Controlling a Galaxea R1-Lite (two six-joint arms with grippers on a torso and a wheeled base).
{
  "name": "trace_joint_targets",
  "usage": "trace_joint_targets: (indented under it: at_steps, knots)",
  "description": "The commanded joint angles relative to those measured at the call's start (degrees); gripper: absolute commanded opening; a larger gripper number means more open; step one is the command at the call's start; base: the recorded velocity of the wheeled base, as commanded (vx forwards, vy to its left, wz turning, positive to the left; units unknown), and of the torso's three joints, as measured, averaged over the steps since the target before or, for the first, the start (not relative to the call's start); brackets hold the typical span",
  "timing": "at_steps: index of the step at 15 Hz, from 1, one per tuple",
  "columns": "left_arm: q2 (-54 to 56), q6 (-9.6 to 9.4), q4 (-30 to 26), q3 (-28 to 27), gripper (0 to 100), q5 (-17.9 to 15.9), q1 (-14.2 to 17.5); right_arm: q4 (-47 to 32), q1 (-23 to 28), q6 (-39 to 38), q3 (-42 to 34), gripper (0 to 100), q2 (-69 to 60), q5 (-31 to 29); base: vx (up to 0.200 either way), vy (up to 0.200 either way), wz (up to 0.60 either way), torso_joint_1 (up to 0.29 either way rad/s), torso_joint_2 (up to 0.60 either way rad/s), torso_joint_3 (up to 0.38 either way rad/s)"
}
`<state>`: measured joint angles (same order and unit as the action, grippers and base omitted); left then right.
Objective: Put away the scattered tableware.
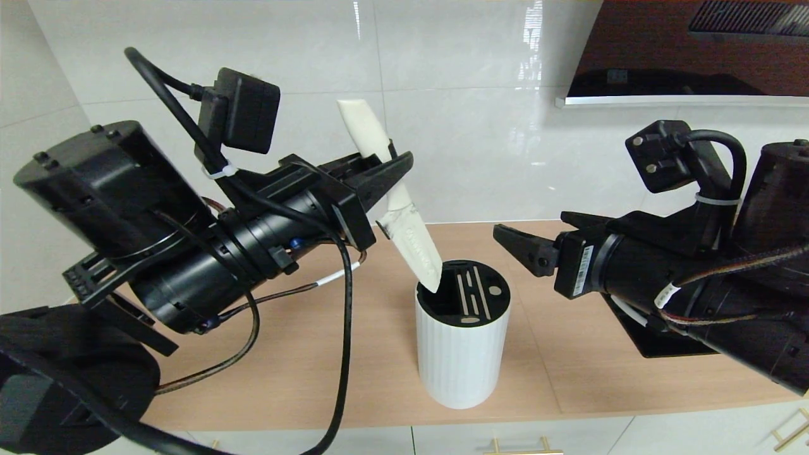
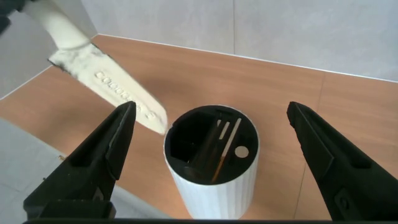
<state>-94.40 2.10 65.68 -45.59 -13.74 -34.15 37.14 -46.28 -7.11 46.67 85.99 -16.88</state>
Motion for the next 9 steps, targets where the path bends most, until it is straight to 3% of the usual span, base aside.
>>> trace_joint_targets:
  at_steps: [1,9]
  knots:
    - [-2.1,0.01,1.82,0.33,0,0.03,-0.92,0.03,-0.04,-0.01,0.0,100,0.14,0.01,0.0,0.0,0.0,0.0,0.0,0.0]
    - [-8.16,0.01,3.4,0.33,0,0.2,-1.8,0.03,-0.04,-0.01,-0.17,100,0.23,0.01,0.0,0.0,0.0,0.0,0.0,0.0]
